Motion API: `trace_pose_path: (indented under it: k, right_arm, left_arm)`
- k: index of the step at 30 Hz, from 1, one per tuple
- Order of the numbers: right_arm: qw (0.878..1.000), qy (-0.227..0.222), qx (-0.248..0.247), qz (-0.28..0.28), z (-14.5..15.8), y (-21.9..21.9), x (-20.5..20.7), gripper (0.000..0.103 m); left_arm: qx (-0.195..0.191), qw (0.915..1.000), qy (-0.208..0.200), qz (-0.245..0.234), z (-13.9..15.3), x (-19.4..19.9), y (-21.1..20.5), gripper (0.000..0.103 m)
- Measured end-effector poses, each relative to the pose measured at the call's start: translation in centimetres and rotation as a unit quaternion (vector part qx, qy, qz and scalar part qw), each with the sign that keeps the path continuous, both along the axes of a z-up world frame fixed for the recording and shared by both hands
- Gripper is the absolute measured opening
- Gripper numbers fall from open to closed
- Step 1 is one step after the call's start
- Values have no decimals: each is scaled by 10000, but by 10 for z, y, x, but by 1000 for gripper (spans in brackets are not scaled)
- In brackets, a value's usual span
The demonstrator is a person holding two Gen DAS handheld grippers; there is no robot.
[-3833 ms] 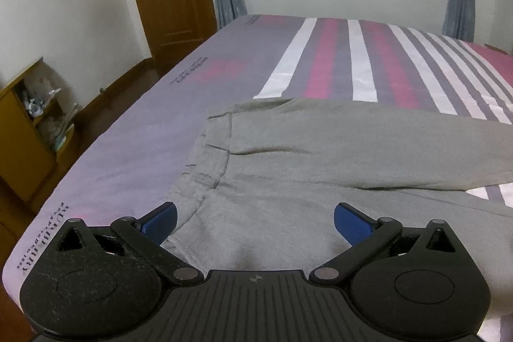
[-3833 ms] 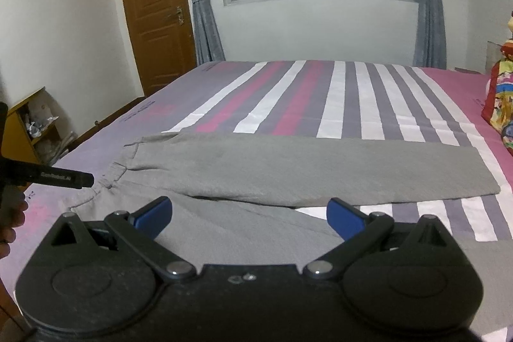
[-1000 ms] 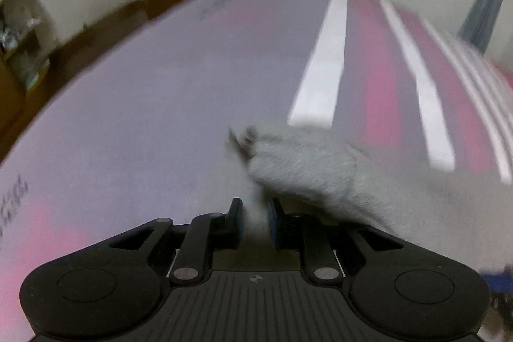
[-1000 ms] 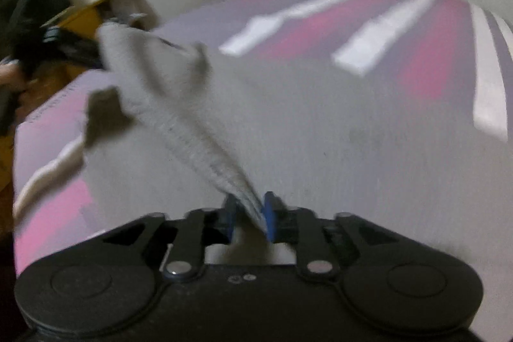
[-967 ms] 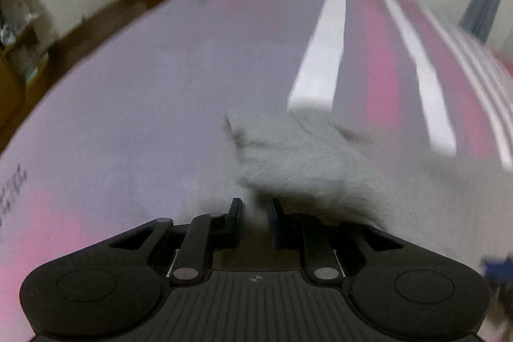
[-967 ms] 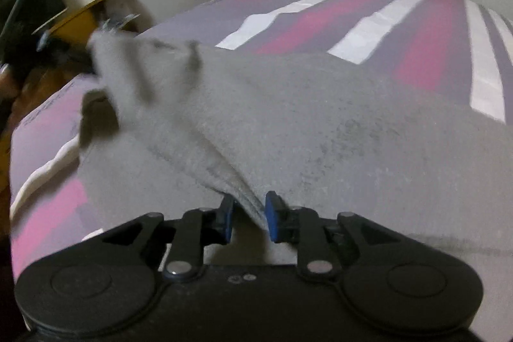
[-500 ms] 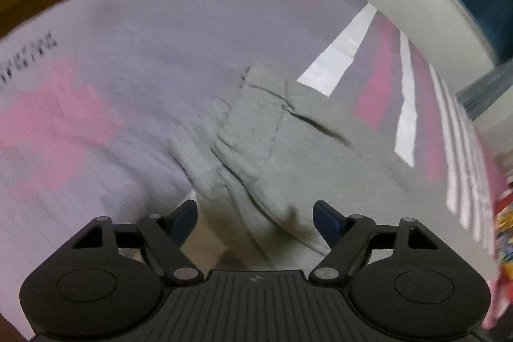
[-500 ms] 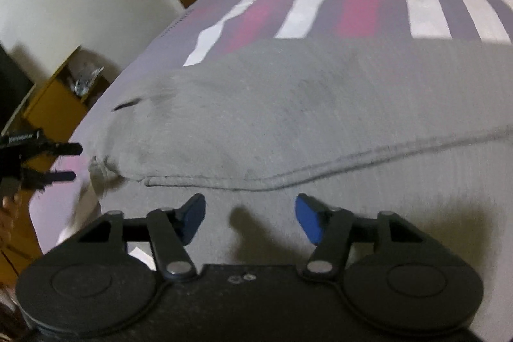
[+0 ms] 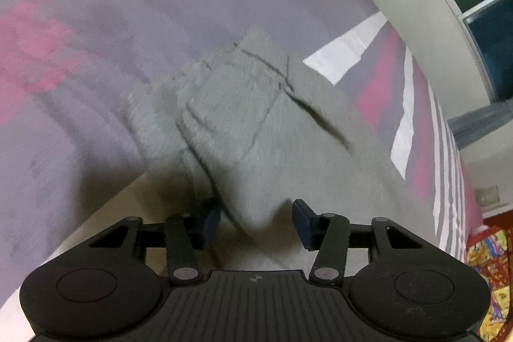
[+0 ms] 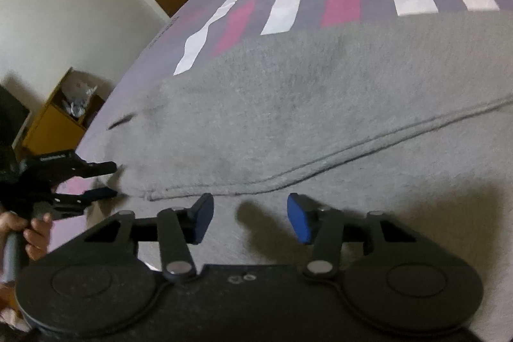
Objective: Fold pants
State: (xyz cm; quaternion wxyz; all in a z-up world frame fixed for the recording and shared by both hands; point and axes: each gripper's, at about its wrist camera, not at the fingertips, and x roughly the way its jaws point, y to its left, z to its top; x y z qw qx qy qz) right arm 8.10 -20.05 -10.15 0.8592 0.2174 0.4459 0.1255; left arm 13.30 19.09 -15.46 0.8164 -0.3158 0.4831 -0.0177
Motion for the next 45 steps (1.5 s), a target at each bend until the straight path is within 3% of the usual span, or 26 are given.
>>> trace_pose_path:
  k: [1, 2, 6, 8, 10, 12, 15, 20, 23, 27, 31, 35, 38, 42, 45]
  right_arm:
    - [9999, 30, 117, -69, -3, -1, 2, 50]
    - [9997, 57, 206, -135, -4, -3, 2, 50]
    - [9936, 115, 863, -722, -18, -14, 14, 49]
    - [9858, 168, 1257, -1099, -29, -22, 18, 42]
    - [9796, 215, 1470, -1351, -37, -25, 18, 8]
    - [9810, 98, 1426, -1312, -34, -21, 11, 7]
    - [9890, -268, 1141, -907, -10, -8, -9, 7]
    - [9918, -562, 1110, -288, 18, 11, -47, 6]
    - [9963, -343, 783, -65, 2, 29, -58, 6]
    - [9986, 52, 484, -184, -33, 37, -58, 7]
    - [9982, -144, 535, -228, -24, 49, -60, 7]
    - [9996, -89, 261, -49, -31, 58, -64, 7]
    - [9996, 84, 266, -39, -43, 54, -66, 12]
    - [9997, -24, 249, -67, -25, 43, -68, 29]
    - [9998, -162, -2, -118, -11, 27, -74, 46]
  left_arm:
    - [18, 10000, -26, 11, -1, 4, -2, 36]
    - [46, 10000, -17, 19, -2, 5, -2, 29]
    - [-11, 10000, -43, 38, -2, 2, 3, 22]
    - [-35, 10000, -37, 14, -2, 2, 4, 19]
    - [-13, 10000, -41, -47, 0, 6, 4, 19]
    - [5, 9999, -76, -131, 6, 4, 8, 17]
    - [26, 9995, -201, -247, 18, 4, 14, 16]
    - [7, 9987, -434, -250, 37, -19, 38, 16]
    - [210, 9989, -291, -300, 23, -30, 43, 16]
    - [156, 9998, -101, -117, -3, -25, 45, 16]
    - [415, 9980, -434, -173, 12, -20, 35, 16]
    - [643, 9970, -349, -269, 7, -14, 32, 16]
    - [709, 9967, -244, -322, 2, -19, 27, 16]
    - [692, 9970, -238, -256, 15, -35, 22, 16]
    - [844, 9944, -496, -395, 34, -54, 10, 16]
